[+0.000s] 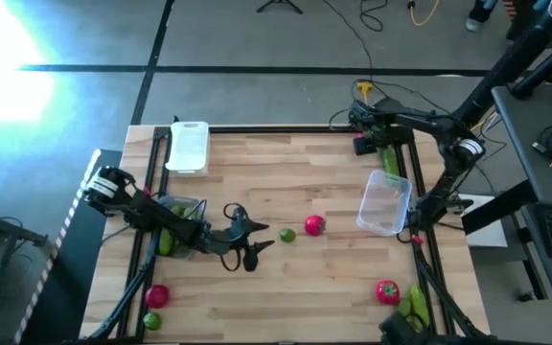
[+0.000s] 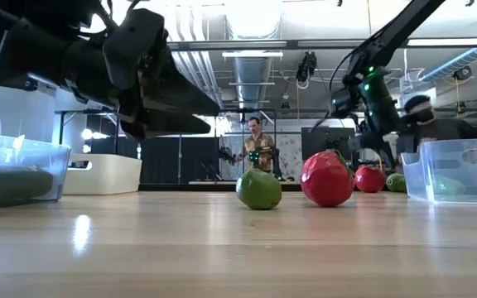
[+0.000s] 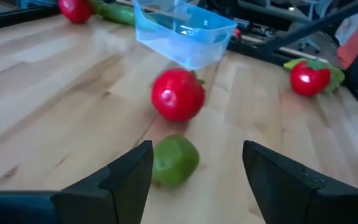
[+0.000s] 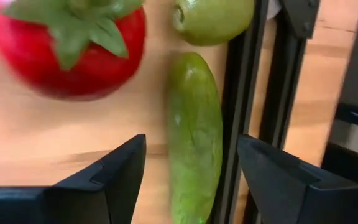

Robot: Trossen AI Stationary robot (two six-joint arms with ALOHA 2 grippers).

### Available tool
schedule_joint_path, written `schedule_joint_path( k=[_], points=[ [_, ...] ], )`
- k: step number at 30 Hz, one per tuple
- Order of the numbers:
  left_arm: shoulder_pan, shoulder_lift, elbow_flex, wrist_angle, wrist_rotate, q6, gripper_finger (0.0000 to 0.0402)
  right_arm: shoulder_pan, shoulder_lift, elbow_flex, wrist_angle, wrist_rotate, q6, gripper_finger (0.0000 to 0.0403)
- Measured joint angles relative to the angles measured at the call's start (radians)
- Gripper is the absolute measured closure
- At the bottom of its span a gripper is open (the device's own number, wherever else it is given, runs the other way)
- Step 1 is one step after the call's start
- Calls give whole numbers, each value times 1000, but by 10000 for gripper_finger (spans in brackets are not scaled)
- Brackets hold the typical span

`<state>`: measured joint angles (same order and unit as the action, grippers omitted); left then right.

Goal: Sort produce into baskets
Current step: Put the cucumber into the black bin

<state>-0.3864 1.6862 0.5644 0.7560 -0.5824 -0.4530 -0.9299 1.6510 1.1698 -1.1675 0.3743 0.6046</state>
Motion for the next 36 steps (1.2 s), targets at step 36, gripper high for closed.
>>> schedule_joint_path(
  k=[36],
  points=[
    [-99, -78, -16, -16, -46, 70, 170, 116, 91, -87, 139, -149, -41, 221]
  ],
)
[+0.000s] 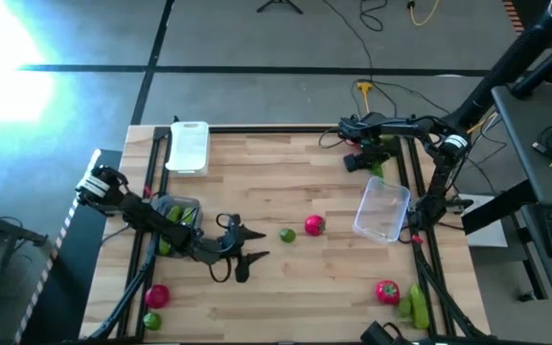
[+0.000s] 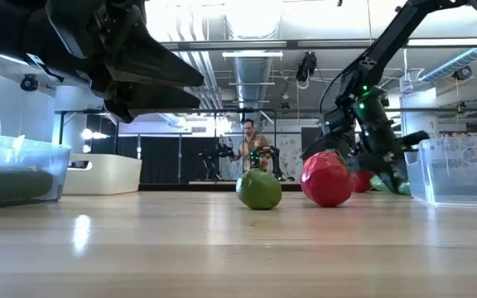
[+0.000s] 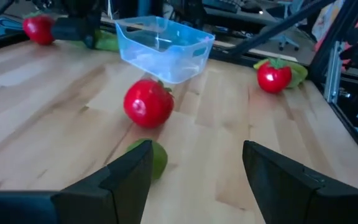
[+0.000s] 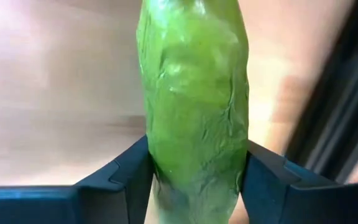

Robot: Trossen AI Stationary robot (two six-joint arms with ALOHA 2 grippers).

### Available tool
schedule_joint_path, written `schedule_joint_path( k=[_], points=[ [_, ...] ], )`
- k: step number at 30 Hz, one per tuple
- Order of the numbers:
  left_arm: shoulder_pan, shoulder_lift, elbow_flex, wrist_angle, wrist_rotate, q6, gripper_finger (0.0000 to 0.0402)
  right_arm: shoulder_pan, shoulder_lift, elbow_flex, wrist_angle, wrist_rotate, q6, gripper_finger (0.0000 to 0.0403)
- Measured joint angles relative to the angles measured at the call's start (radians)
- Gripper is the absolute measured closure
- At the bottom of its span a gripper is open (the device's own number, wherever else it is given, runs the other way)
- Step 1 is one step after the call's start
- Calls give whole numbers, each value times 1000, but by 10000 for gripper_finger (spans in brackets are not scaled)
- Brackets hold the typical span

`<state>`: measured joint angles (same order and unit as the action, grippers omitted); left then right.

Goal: Sort produce into baskets
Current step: Put the cucumber into the black bin

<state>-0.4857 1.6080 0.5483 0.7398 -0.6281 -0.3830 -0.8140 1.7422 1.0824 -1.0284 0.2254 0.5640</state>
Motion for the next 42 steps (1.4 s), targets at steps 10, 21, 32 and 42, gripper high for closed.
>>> schedule_joint_path(
  k=[10, 21, 32, 42],
  points=[
    [-7, -77, -5, -73, -13, 14, 170, 207, -58, 91, 114, -55, -148, 236],
    [-8, -176, -5, -322, -17, -157, 170, 523, 25, 106, 696, -290, -641, 229],
    [-1, -298, -5, -566, -177, -64, 170, 596, 196, 226, 726, -286, -740, 154],
    [265, -297, -5, -548, 46, 42, 158, 623, 132, 363, 491, -309, -791, 58]
  ],
)
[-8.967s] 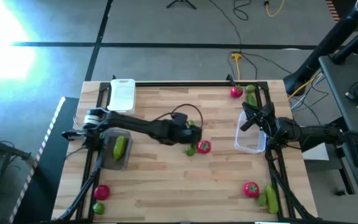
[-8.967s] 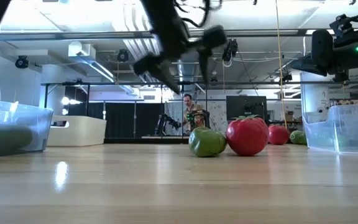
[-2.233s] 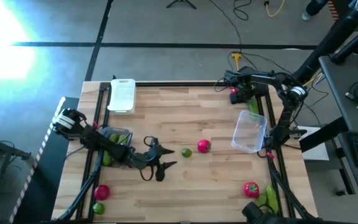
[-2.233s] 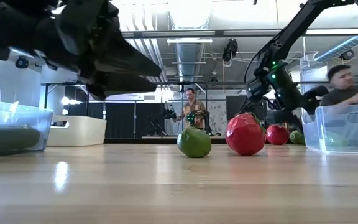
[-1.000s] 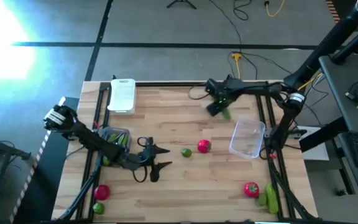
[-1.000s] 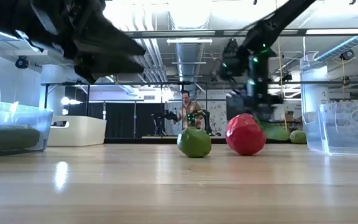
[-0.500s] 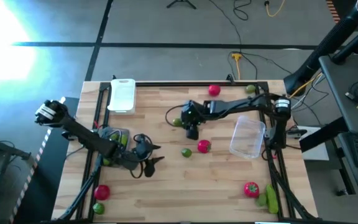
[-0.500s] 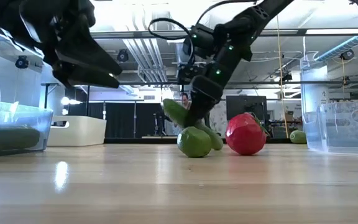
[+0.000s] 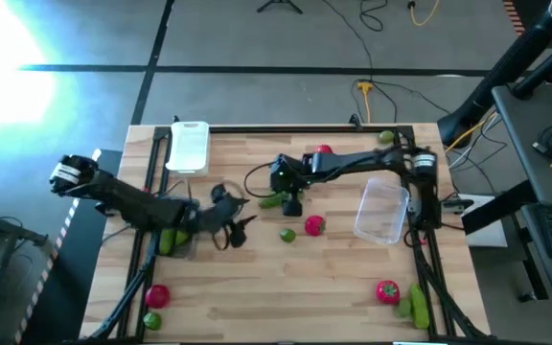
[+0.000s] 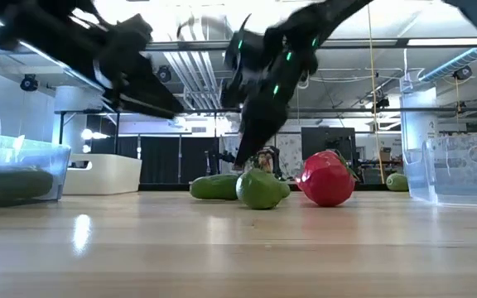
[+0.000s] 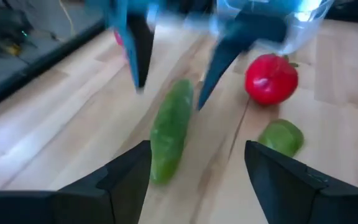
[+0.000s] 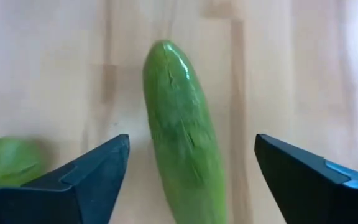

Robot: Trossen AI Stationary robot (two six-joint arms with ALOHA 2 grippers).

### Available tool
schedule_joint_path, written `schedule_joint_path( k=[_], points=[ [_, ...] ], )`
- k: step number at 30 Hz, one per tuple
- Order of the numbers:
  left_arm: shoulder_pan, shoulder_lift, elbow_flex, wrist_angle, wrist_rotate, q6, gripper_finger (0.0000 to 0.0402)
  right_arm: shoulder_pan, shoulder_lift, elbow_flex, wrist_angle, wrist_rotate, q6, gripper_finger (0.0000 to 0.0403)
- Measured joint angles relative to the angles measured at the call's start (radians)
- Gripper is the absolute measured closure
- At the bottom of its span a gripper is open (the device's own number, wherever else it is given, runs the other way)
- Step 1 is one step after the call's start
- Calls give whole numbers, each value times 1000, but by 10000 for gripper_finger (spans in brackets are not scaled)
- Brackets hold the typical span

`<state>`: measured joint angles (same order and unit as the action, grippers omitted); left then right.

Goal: Sort produce into baskets
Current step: Put the cucumber into the black bin

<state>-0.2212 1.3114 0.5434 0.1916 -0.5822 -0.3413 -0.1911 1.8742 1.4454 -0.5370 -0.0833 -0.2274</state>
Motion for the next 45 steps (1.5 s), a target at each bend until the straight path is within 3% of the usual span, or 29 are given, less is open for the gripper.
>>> schedule_joint_path(
  k=[3, 7, 12, 14, 18, 23, 27, 34, 38, 45],
  points=[
    [108, 46, 0, 55, 112, 26, 139, 28, -100, -29, -64, 23, 28, 45],
    [187, 148, 19, 132, 225, 72, 107, 93, -258, -165, -71, 33, 125, 42],
    [239, 314, 106, 164, 253, 206, 78, 215, -439, -396, 106, 99, 268, 42],
    [270, 380, 161, 167, 314, 255, 74, 256, -490, -474, 202, 116, 321, 42],
    [329, 503, 262, 148, 431, 288, 76, 329, -562, -573, 302, 146, 440, 42],
    [359, 607, 327, 125, 434, 332, 95, 409, -598, -627, 310, 224, 528, 42],
    [356, 640, 337, 139, 437, 319, 135, 439, -593, -633, 308, 242, 582, 42],
    [348, 588, 325, 74, 460, 277, 253, 449, -564, -634, 317, 244, 645, 42],
    [327, 462, 324, -54, 458, 246, 254, 448, -547, -634, 348, 244, 653, 42],
    [202, 116, 324, -424, 431, 160, 254, 447, -510, -634, 379, 251, 674, 42]
  ],
)
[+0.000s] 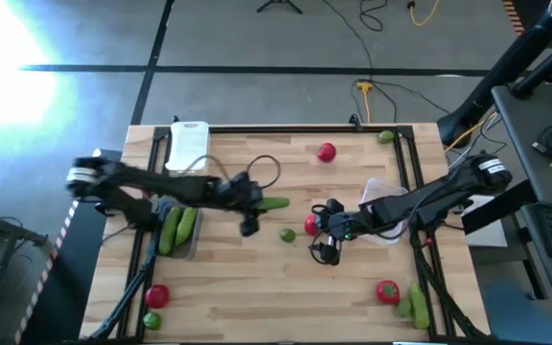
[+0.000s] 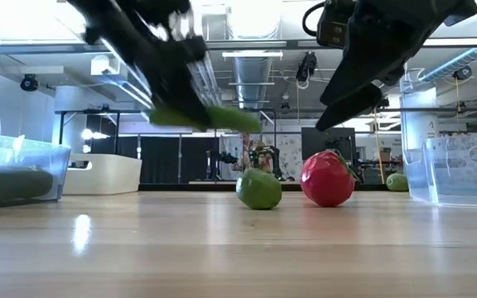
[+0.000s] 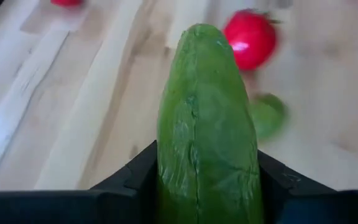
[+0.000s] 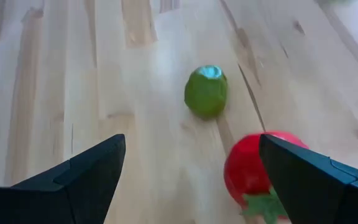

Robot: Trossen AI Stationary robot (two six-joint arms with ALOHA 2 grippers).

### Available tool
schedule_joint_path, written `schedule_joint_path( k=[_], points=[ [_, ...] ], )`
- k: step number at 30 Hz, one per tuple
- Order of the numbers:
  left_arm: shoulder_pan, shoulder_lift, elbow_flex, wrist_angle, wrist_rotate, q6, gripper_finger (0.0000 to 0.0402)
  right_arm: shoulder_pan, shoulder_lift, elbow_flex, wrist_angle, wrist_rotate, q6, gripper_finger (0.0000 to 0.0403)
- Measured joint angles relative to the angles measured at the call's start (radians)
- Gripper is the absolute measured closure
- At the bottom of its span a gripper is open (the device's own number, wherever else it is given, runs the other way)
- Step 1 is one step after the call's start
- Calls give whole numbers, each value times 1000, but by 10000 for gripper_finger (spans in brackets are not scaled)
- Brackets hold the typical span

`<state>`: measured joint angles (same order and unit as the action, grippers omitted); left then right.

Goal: Sort produce into baskets
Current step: Put the cucumber into the black bin

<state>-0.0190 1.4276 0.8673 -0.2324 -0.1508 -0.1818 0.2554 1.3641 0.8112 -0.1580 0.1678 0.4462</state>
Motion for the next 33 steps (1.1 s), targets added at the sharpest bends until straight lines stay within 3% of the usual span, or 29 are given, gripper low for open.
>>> schedule_joint_path(
  k=[8, 12, 16, 23, 33],
  points=[
    [-189, -345, 58, -596, -41, -371, 254, 0, 54, 0, 45, 29, -1, 42],
    [-309, -429, 131, -906, -22, -655, 254, 0, 85, 0, 66, 88, -3, 42],
    [-434, -471, 145, -1113, -22, -955, 254, -1, 116, 0, 101, 122, -12, 42],
    [-528, -443, 95, -1209, -26, -1302, 254, 0, 171, 0, 166, 122, -29, 42],
    [-528, -231, 9, -1286, -23, -1505, 251, 0, 223, 2, 227, 129, -58, 42]
  ],
)
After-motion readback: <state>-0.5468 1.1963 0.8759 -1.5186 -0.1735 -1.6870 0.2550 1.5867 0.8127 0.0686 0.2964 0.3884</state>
